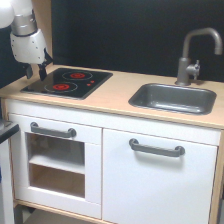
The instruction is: Place the pot in the sink
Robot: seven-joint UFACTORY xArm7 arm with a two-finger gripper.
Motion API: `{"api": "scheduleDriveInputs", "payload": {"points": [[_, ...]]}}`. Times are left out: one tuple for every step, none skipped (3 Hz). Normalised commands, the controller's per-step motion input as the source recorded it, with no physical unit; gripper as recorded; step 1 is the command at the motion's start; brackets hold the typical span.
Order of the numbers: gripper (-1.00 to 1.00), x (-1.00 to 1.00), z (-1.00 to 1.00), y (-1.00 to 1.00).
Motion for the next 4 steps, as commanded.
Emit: {"api": "scheduleDriveInputs", "payload": {"points": [[0.77, 0.02, -1.00, -0.02], [1.00, 0.18, -0.90, -0.02], [1.00, 0.05, -0.87, -0.08], [0.88, 0.20, -1.00, -0.11]]}}
